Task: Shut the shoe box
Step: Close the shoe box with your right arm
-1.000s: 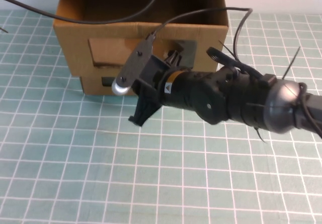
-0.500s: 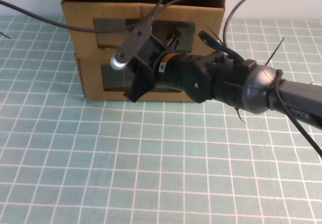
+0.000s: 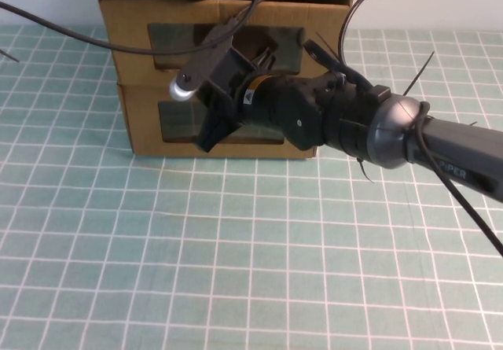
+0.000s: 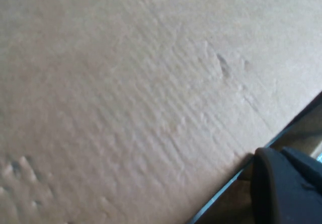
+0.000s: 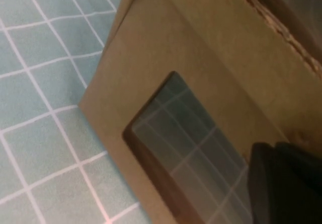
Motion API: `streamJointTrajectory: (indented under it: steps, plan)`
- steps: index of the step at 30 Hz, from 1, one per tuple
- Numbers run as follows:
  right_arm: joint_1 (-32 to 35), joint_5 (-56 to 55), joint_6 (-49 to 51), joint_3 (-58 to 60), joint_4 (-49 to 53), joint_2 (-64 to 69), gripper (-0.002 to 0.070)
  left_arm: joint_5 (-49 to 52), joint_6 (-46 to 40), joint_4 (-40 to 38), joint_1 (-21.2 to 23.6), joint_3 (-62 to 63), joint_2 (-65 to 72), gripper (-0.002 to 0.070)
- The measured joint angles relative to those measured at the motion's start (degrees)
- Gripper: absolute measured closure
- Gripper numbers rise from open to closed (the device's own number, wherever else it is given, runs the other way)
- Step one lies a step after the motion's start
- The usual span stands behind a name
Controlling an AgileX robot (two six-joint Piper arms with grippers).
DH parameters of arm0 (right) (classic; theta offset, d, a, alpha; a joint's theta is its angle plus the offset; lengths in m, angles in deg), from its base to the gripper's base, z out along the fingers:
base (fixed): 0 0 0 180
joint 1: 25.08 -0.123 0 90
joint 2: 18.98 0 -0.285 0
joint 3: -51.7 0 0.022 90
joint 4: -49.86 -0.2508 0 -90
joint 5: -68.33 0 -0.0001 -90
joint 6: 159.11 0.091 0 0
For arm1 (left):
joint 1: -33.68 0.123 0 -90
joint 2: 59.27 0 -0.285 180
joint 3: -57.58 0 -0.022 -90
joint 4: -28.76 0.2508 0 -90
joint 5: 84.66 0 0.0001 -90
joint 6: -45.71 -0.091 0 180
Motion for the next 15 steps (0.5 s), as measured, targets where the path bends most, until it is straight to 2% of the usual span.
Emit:
streamJointTrajectory:
  steps: [15]
  plan:
    - [-6.5, 3.6, 0.0, 0.4, 3.3, -4.9, 0.0690, 0.2, 0.0, -0.1, 0.0, 0.0, 0.0, 0.0680]
